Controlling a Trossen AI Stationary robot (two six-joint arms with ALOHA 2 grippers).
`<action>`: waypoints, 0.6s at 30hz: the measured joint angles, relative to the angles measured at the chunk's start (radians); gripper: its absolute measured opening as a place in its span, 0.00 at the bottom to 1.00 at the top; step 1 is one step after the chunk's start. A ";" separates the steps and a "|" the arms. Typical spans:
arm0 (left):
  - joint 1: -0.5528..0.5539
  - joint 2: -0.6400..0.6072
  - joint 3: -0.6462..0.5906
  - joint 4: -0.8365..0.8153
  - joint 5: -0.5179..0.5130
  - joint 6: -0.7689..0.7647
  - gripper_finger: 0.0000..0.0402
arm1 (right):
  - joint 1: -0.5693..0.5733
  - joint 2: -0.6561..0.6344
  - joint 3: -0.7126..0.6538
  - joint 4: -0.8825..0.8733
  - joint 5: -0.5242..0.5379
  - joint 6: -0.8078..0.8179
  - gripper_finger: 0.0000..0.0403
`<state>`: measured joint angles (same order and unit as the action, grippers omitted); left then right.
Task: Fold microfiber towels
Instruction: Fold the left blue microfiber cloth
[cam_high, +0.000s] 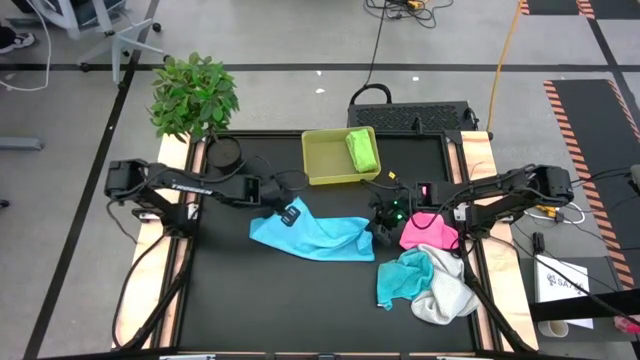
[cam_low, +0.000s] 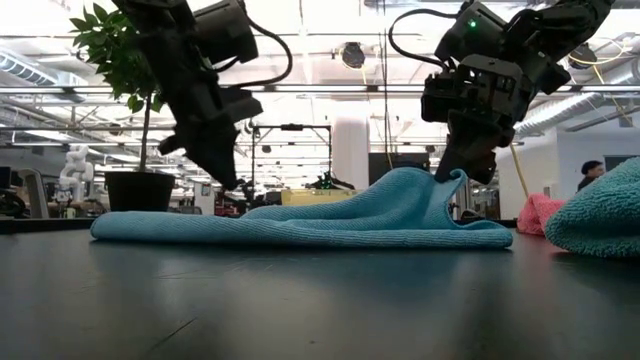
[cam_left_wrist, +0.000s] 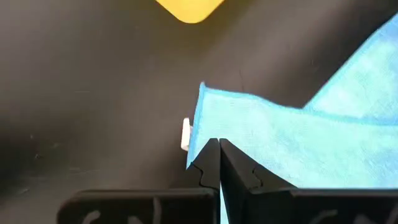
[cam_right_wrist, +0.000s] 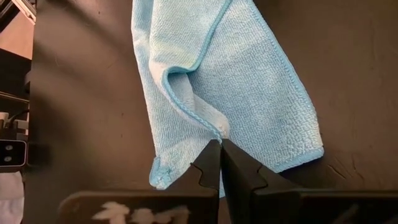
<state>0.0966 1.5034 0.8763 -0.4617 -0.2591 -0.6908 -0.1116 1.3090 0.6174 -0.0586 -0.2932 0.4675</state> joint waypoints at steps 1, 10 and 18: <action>0.007 0.000 0.000 0.012 0.005 0.001 0.01 | 0.000 0.000 0.000 0.000 0.000 -0.001 0.00; 0.092 0.071 0.001 0.122 0.167 0.076 0.26 | 0.000 0.000 0.000 -0.001 0.000 0.000 0.00; 0.123 0.134 0.000 0.142 0.192 0.077 0.49 | 0.000 0.000 0.000 -0.003 -0.001 0.017 0.00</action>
<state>0.2197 1.6373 0.8764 -0.3196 -0.0675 -0.6138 -0.1116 1.3090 0.6174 -0.0611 -0.2943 0.4849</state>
